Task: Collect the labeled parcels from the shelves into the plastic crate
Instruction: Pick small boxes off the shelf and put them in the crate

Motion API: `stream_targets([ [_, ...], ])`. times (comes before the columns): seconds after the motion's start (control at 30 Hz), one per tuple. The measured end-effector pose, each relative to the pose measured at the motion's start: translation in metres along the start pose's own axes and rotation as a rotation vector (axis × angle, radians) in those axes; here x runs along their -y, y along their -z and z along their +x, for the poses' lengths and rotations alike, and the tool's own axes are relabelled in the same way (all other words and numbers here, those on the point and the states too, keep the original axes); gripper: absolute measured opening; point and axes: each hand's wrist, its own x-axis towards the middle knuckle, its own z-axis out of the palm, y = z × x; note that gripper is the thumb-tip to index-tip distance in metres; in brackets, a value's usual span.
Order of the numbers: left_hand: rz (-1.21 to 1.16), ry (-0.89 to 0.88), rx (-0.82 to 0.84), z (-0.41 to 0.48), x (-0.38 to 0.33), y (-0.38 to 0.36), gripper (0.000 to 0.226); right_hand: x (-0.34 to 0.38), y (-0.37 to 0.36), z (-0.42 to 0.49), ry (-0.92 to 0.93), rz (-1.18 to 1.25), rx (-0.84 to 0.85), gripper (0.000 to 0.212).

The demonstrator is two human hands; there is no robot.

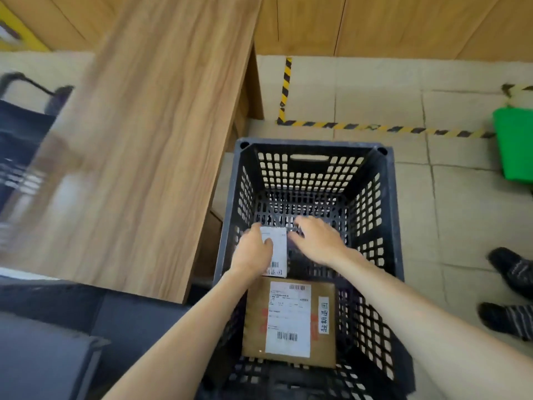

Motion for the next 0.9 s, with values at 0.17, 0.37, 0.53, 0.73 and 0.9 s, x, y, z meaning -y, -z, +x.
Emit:
stream_targets([
  [0.17,0.376,-0.218,-0.170,-0.084,-0.068,0.106,0.032,0.066,0.127,-0.028,0.300,-0.287,-0.093,0.035],
  [0.37,0.483,-0.132,-0.553,-0.199,-0.066,0.209,0.045,0.190,0.203,-0.080,0.701,-0.463,-0.117,0.033],
  [0.53,0.480,0.051,-0.793,-0.327,-0.005,0.254,0.044,0.303,0.191,-0.162,1.065,-0.504,-0.198,0.040],
  [0.73,0.324,0.376,-1.076,-0.529,0.100,0.232,0.045,0.420,0.114,-0.308,1.487,-0.518,-0.147,0.036],
  [0.9,0.248,0.730,-1.218,-0.718,0.178,0.146,0.048,0.469,0.007,-0.479,1.814,-0.448,-0.020,0.038],
])
